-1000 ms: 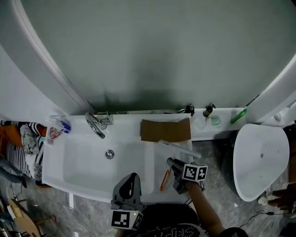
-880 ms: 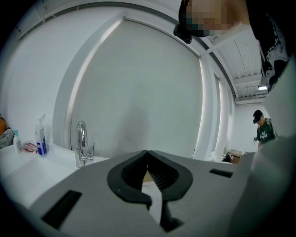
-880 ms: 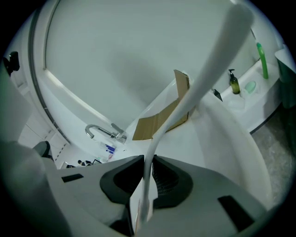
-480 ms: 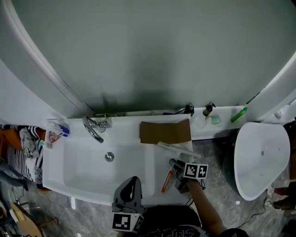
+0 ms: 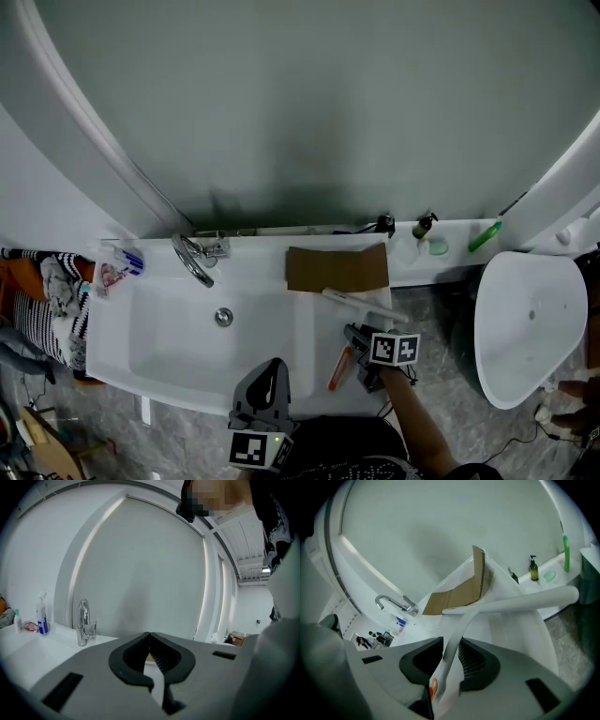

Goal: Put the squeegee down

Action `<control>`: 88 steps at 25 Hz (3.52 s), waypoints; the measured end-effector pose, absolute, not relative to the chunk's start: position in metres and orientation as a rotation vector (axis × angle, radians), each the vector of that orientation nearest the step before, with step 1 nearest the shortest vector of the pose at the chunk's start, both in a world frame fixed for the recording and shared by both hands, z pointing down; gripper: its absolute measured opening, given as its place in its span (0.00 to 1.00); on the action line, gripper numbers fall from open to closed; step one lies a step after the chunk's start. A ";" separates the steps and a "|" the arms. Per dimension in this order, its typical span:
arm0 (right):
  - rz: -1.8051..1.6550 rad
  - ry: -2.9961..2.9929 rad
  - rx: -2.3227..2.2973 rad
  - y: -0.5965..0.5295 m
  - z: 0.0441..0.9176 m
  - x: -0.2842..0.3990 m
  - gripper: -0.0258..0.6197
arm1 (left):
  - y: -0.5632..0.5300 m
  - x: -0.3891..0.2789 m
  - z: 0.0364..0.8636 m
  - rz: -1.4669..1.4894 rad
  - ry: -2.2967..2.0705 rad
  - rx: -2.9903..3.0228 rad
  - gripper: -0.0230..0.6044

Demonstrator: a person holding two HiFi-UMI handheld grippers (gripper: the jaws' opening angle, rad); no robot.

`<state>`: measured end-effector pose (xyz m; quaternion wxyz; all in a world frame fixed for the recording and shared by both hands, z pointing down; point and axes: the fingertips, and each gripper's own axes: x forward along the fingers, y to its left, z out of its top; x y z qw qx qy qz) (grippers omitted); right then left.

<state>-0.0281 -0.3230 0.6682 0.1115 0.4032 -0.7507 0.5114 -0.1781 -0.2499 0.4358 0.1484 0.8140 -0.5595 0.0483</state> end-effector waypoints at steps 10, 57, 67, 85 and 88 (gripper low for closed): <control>1.464 -2.170 1.264 -0.321 0.663 -0.012 0.24 | -0.248 -0.178 0.433 0.123 -1.612 2.342 0.04; 0.229 -2.766 1.403 -0.202 0.412 -0.023 0.08 | -0.182 -0.119 0.407 -0.048 -1.612 2.477 0.04; 0.210 -2.773 1.401 -0.222 0.419 -0.011 0.08 | -0.193 -0.094 0.433 0.201 -1.568 2.553 0.04; 0.273 -2.767 1.279 -0.215 0.435 -0.031 0.08 | -0.180 -0.053 0.448 0.222 -1.298 2.710 0.04; 0.265 -2.773 1.267 -0.214 0.434 -0.033 0.08 | -0.181 -0.054 0.450 0.231 -1.283 2.701 0.04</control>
